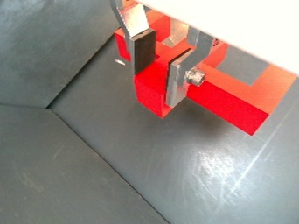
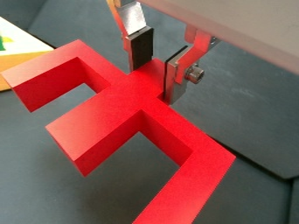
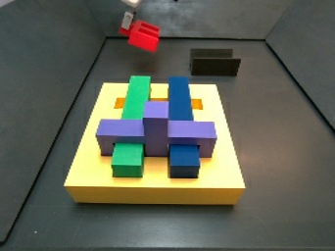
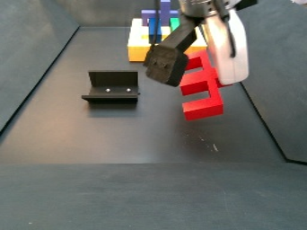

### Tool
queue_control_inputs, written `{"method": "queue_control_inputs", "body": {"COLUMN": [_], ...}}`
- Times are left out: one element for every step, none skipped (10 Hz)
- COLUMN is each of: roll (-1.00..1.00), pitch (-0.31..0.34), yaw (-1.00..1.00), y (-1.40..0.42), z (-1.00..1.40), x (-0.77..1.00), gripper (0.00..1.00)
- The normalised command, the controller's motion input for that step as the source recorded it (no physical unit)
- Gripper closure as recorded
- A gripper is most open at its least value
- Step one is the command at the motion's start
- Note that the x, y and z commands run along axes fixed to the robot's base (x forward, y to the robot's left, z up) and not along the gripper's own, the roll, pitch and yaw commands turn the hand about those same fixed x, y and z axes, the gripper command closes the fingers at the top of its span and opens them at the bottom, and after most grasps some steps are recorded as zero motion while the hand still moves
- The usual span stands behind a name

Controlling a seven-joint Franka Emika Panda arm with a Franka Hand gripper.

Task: Pick up the red object. Move up. Place the red object on the fixture. Regrasp the red object. Move to above the board. Insert the red object.
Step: Place the red object on the fixture.

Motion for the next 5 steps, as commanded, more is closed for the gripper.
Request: {"method": "queue_control_inputs", "body": {"roll": [-0.31, -0.32, -0.34, -0.33, -0.28], "pitch": [0.654, 0.649, 0.651, 0.529, 0.38], "yaw": [0.18, 0.2, 0.2, 0.33, 0.47], "y": [-0.07, -0.09, -0.09, -0.15, -0.23], "z": [0.08, 0.07, 0.05, 0.04, 0.02], "x": [0.75, 0.72, 0.72, 0.62, 0.54], "gripper": [1.0, 1.0, 1.0, 1.0, 1.0]}}
